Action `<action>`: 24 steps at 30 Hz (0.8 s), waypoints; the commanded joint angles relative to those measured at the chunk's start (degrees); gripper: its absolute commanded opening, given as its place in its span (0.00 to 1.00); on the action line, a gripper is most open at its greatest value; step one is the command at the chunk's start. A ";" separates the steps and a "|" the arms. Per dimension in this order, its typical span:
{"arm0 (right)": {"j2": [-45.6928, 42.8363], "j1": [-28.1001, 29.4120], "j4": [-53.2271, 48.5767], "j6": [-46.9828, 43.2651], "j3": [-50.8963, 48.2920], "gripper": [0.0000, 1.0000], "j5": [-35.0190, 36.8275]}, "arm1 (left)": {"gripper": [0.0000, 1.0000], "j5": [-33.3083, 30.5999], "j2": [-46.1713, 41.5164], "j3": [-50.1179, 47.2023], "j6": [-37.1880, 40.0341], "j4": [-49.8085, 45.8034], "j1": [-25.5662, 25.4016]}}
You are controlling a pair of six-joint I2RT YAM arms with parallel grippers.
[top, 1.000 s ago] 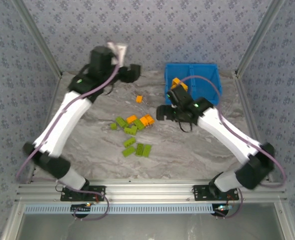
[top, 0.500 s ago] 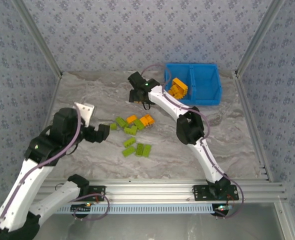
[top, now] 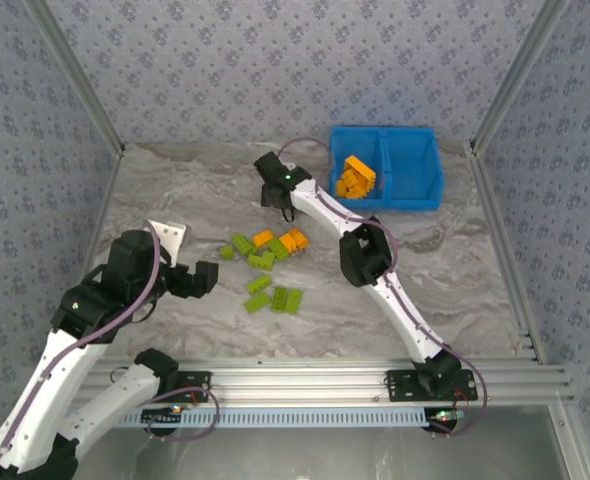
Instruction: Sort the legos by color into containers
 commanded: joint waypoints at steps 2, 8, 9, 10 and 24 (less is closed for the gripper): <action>2.95 -1.16 0.70 -0.83 1.85 0.49 -1.60 | 0.99 1.42 0.07 -0.45 -1.10 2.57 -0.17; 2.04 -1.34 -3.69 -2.02 3.54 0.30 -2.27 | 0.99 1.53 0.68 -0.73 -1.92 3.12 -0.17; 1.11 -1.43 -4.71 -2.39 3.45 0.29 -1.91 | 0.99 1.57 0.73 -0.70 -2.09 3.26 -0.10; -0.05 -1.38 -5.97 -2.84 3.21 0.28 -1.34 | 0.99 1.66 0.87 -0.69 -2.23 3.38 -0.17; -48.17 -1.42 5.72 -11.12 -41.66 0.26 6.12 | 0.99 8.37 2.61 -3.17 -4.30 11.98 -0.17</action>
